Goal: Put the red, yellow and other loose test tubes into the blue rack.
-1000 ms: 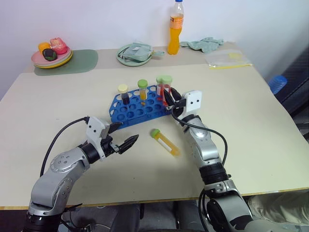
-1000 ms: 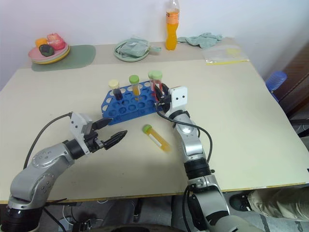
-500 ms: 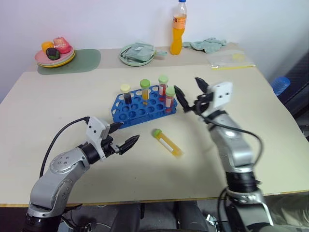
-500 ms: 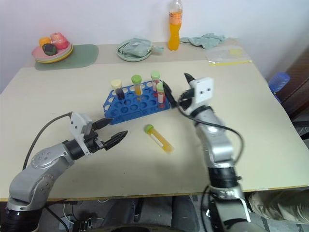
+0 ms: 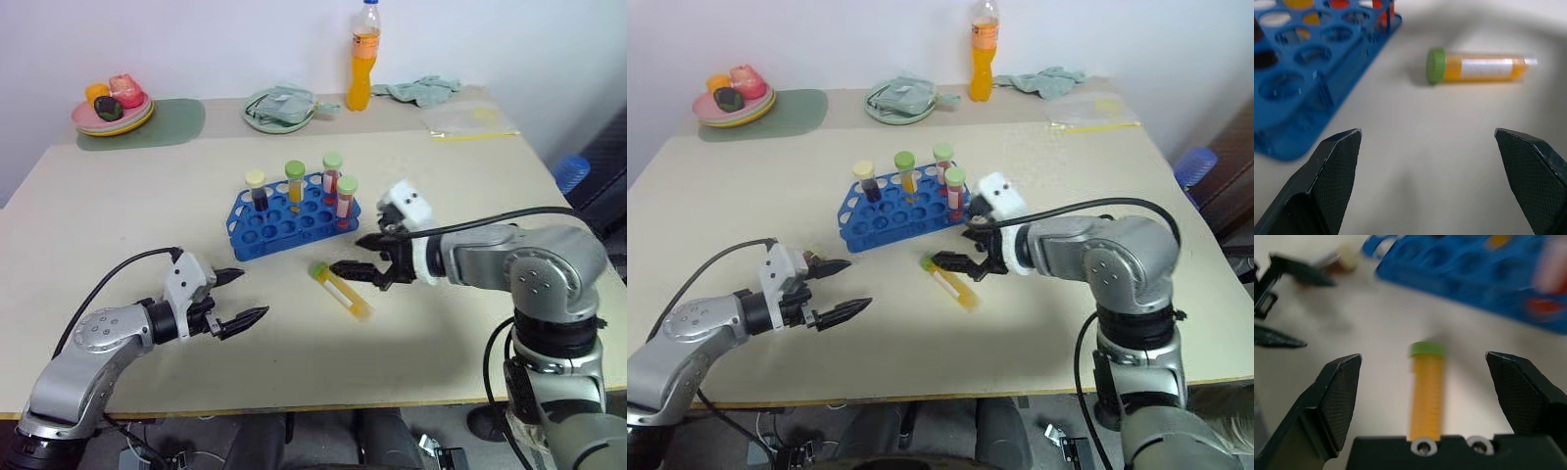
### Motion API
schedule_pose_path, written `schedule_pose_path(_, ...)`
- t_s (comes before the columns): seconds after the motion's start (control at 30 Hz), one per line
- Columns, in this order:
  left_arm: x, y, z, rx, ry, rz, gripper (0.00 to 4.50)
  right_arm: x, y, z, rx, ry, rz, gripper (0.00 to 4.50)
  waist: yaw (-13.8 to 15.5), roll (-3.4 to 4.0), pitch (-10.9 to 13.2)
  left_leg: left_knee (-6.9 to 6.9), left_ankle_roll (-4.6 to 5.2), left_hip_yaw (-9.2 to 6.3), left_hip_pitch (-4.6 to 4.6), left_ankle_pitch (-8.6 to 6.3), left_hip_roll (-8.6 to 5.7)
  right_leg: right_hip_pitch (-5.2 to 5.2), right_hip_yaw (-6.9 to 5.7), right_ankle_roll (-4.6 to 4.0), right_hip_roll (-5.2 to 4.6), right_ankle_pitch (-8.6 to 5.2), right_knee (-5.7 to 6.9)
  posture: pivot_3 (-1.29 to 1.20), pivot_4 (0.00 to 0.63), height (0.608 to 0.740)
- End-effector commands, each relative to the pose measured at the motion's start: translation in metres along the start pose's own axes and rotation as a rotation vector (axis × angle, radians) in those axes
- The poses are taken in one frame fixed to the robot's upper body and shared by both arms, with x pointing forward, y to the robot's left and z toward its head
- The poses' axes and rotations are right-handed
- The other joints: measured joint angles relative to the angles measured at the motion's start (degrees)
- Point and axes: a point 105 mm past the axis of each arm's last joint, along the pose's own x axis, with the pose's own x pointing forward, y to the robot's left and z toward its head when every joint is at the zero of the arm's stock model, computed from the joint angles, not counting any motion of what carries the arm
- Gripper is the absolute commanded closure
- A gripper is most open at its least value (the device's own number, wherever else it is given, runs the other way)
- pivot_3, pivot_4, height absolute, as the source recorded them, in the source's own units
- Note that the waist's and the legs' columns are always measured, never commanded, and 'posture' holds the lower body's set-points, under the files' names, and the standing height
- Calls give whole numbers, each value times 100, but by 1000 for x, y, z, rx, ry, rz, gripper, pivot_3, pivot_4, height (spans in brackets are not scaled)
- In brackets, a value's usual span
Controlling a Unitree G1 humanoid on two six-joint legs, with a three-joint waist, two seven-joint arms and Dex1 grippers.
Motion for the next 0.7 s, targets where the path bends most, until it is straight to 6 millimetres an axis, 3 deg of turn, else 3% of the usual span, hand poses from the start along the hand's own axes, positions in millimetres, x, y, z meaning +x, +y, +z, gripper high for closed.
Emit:
schedule_pose_path(0.03,-1,-3,7,41,-20,-16,0,7,3,-1,-6,79,32,21,-13,-1,1,1,1,1,-1,0,-1,0,1,0,-2,0,-1,0,150,740)
schedule_pose_path(0.27,8,-18,6,21,-51,-16,0,24,-16,3,65,226,-30,21,-68,0,1,-2,0,5,0,0,-1,-10,1,1,7,2,4,0,150,740)
schedule_pose_path(0.6,6,-36,0,-1,-34,-56,0,33,-17,-2,110,339,-3,21,-54,1,1,-4,1,4,-2,0,-2,-13,1,1,9,1,5,0,150,740)
schedule_pose_path(0.7,6,-35,0,1,-34,-48,0,34,-16,-3,125,341,5,757,-54,1,1,-4,1,4,-2,0,-2,-12,1,1,10,1,4,0,150,740)
